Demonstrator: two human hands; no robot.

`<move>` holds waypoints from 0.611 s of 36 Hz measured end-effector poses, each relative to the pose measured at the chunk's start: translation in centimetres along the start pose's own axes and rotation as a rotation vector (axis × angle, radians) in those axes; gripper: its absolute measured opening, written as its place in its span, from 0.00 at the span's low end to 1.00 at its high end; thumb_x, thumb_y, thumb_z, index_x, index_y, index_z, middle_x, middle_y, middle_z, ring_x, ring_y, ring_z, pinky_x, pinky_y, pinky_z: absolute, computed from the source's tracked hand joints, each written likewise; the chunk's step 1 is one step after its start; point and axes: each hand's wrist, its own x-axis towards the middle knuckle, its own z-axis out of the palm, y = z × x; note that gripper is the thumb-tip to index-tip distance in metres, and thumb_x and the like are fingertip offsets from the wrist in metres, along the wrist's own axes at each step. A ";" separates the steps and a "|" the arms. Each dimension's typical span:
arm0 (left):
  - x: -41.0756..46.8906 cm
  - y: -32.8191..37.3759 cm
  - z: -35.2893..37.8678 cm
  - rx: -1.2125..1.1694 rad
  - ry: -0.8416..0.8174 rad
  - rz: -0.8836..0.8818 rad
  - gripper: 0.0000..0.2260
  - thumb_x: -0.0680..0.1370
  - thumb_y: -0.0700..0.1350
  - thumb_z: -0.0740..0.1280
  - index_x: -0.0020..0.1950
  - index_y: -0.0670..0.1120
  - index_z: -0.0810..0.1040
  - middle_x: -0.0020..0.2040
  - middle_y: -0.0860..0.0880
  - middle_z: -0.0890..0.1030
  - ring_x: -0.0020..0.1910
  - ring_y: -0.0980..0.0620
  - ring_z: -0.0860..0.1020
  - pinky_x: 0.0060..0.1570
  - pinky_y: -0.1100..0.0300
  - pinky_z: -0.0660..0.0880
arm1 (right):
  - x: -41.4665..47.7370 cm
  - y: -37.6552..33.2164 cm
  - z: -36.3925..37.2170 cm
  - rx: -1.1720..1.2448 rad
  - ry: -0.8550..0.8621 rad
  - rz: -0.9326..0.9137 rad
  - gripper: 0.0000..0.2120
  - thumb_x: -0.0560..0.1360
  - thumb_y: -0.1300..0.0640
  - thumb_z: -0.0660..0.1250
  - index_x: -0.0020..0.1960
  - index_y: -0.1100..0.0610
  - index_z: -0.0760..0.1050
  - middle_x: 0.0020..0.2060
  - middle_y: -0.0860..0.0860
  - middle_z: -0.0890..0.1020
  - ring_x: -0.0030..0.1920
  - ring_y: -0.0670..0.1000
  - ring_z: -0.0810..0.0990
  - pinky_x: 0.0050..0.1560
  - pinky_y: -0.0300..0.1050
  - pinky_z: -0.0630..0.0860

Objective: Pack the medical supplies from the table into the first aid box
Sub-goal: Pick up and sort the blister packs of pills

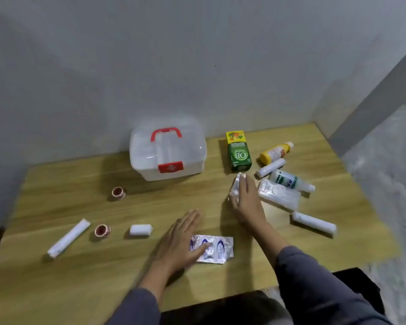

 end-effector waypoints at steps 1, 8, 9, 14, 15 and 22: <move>-0.1 -0.3 0.3 0.017 -0.020 0.057 0.37 0.73 0.67 0.57 0.77 0.53 0.51 0.75 0.59 0.48 0.76 0.57 0.47 0.71 0.66 0.41 | 0.1 0.2 0.6 -0.036 0.001 0.003 0.30 0.77 0.50 0.51 0.74 0.65 0.54 0.74 0.63 0.57 0.75 0.61 0.55 0.74 0.52 0.51; -0.7 -1.2 1.6 0.081 -0.012 0.075 0.37 0.73 0.72 0.46 0.72 0.51 0.68 0.75 0.50 0.63 0.75 0.49 0.60 0.74 0.52 0.55 | -1.0 -0.8 3.4 -0.074 -0.061 -0.011 0.28 0.79 0.52 0.53 0.75 0.62 0.52 0.76 0.58 0.52 0.77 0.56 0.46 0.75 0.50 0.42; -0.6 -1.2 1.5 0.068 0.013 0.050 0.36 0.74 0.71 0.46 0.70 0.50 0.70 0.74 0.49 0.66 0.74 0.49 0.63 0.72 0.49 0.59 | -1.0 -0.9 3.6 -0.051 -0.064 -0.017 0.28 0.79 0.52 0.54 0.75 0.61 0.53 0.76 0.56 0.53 0.77 0.55 0.46 0.75 0.51 0.43; 0.1 -1.1 0.7 -0.030 0.212 -0.152 0.28 0.72 0.64 0.57 0.61 0.47 0.79 0.65 0.46 0.77 0.64 0.45 0.75 0.60 0.53 0.72 | -0.8 -1.6 4.1 0.113 -0.073 -0.081 0.29 0.77 0.47 0.51 0.69 0.66 0.65 0.71 0.62 0.64 0.74 0.61 0.57 0.74 0.52 0.53; 0.2 -1.2 0.6 -0.040 0.239 -0.181 0.26 0.72 0.63 0.58 0.59 0.47 0.80 0.63 0.46 0.78 0.62 0.44 0.76 0.57 0.53 0.73 | -0.7 -1.6 4.2 0.154 -0.066 -0.068 0.27 0.76 0.48 0.54 0.67 0.66 0.67 0.70 0.64 0.65 0.73 0.63 0.59 0.73 0.53 0.55; 0.8 -1.4 0.4 -0.030 0.334 -0.267 0.21 0.71 0.60 0.59 0.51 0.47 0.81 0.51 0.48 0.79 0.48 0.44 0.77 0.46 0.54 0.72 | 0.1 -1.0 3.7 0.266 -0.014 -0.001 0.27 0.71 0.57 0.71 0.67 0.64 0.68 0.74 0.65 0.54 0.75 0.61 0.54 0.72 0.45 0.54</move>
